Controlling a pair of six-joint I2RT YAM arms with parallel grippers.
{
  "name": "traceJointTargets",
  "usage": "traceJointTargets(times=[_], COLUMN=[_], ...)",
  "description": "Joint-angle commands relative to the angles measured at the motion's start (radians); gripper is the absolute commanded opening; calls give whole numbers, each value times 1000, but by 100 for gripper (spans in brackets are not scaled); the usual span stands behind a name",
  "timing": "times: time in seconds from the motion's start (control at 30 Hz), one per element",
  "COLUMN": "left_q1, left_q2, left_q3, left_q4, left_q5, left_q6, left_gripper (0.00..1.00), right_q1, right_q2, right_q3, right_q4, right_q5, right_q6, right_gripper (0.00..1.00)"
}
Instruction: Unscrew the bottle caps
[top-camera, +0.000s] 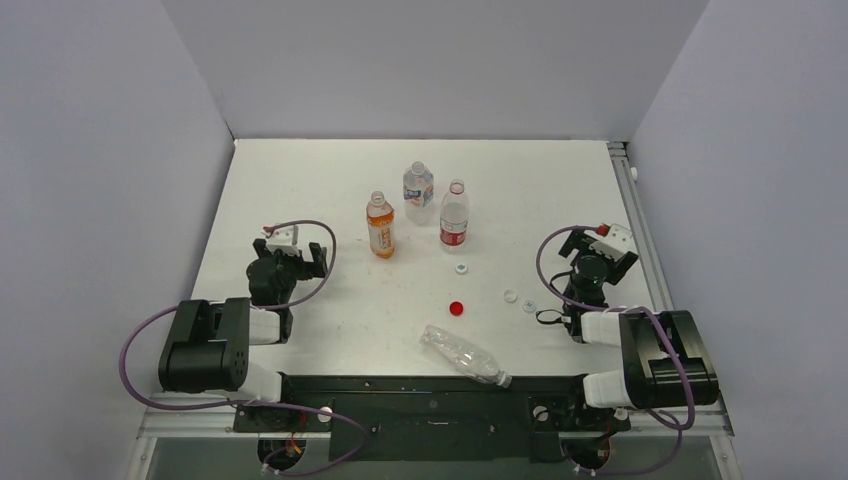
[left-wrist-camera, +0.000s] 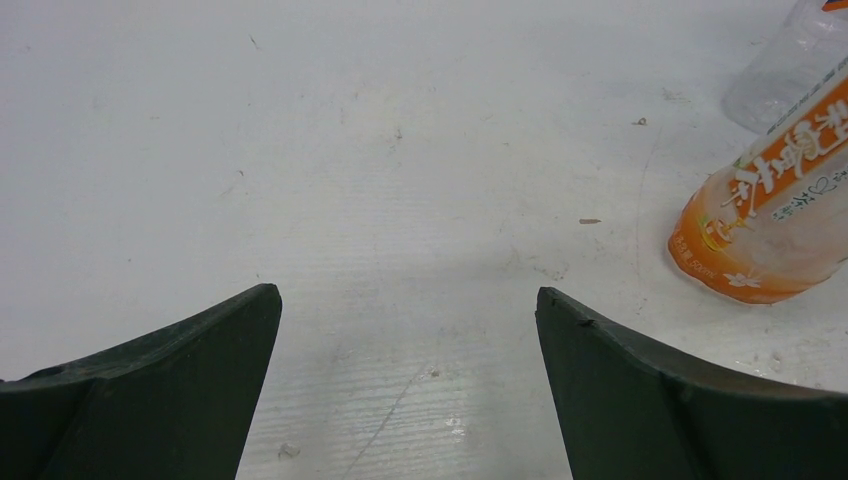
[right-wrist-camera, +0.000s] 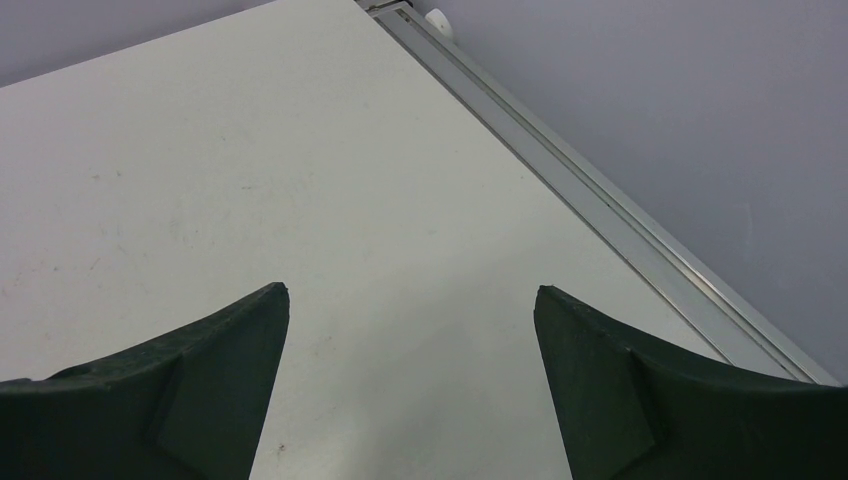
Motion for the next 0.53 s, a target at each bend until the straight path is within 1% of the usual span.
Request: traceJointTargets(times=[0.0,0.5], left_q1=[-1,-12], left_q2=[-3,-4], left_q3=[17,21], left_q4=[64,54], left_q5=[-14,-34], left_q6=[3,8], left_gripper=[97,97], right_q1=[-3,-3], right_q2=[-13,-13], right_q3=[11,11], right_q4=[44,43], right_q5=[-36,-37], right_q6=[10,10], right_gripper=[87,88])
